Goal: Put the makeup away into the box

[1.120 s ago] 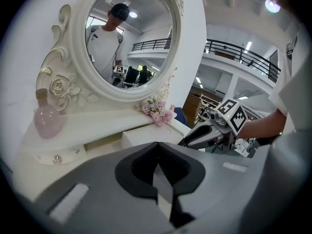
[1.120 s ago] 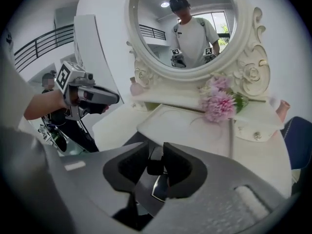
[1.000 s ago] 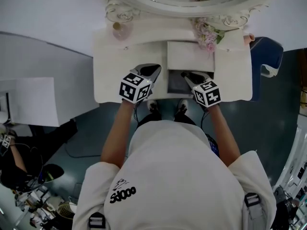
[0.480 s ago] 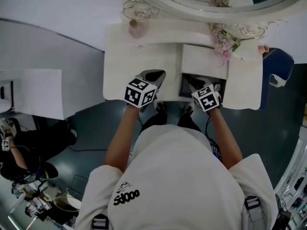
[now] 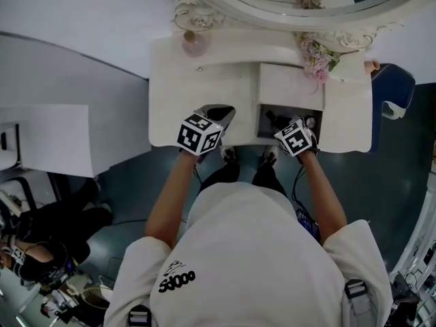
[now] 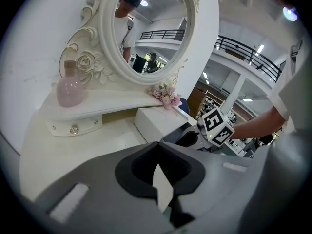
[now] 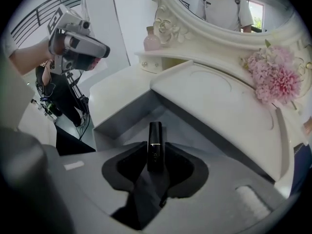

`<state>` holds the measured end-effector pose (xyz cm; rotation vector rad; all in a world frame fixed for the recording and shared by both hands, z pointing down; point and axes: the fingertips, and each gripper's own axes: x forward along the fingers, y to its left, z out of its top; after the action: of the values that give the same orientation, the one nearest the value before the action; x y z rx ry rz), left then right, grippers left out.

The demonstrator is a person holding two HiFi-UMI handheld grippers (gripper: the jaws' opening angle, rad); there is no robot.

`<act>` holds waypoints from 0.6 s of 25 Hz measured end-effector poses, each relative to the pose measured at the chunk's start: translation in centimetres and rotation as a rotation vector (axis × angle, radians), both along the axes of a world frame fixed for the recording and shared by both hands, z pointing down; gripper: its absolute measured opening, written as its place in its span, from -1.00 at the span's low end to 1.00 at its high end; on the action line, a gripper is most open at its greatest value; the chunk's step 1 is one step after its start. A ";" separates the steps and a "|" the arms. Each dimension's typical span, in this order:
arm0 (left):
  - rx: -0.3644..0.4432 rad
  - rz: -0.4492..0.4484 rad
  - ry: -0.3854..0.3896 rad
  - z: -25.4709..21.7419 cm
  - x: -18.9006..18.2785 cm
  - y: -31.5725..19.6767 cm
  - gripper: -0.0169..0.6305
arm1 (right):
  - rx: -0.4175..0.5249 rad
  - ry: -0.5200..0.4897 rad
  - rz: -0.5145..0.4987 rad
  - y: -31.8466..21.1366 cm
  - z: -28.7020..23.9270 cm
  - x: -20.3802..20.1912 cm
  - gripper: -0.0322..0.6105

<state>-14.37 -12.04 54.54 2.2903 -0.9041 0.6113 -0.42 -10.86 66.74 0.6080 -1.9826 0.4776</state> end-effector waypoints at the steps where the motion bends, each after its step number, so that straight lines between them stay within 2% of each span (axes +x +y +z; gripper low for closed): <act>1: 0.003 0.008 -0.005 0.0 -0.1 0.0 -0.90 | -0.003 -0.008 0.012 -0.1 -0.1 0.0 -0.52; 5: 0.053 0.011 -0.012 -1.3 -0.6 -1.0 -0.90 | 0.019 -0.065 0.067 -0.8 -1.7 0.0 -0.49; 7: 0.094 0.004 -0.012 -2.6 -0.7 -1.6 -0.90 | 0.056 -0.095 0.093 -1.2 -3.8 0.6 -0.55; 9: 0.175 0.004 -0.031 -4.6 -0.7 -3.4 -0.90 | 0.135 -0.116 0.131 -3.3 -6.8 1.5 -0.65; 11: 0.278 0.001 -0.053 -7.1 -0.8 -5.9 -0.90 | 0.239 -0.140 0.172 -6.0 -10.5 2.5 -0.86; 15: 0.425 -0.033 -0.068 -12.3 -0.4 -8.0 -0.90 | 0.401 -0.196 0.218 -8.5 -18.1 4.5 -0.89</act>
<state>-14.75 -20.05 42.23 2.6332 -1.1958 0.5228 4.12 -19.37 48.61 1.0698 -2.2298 0.2763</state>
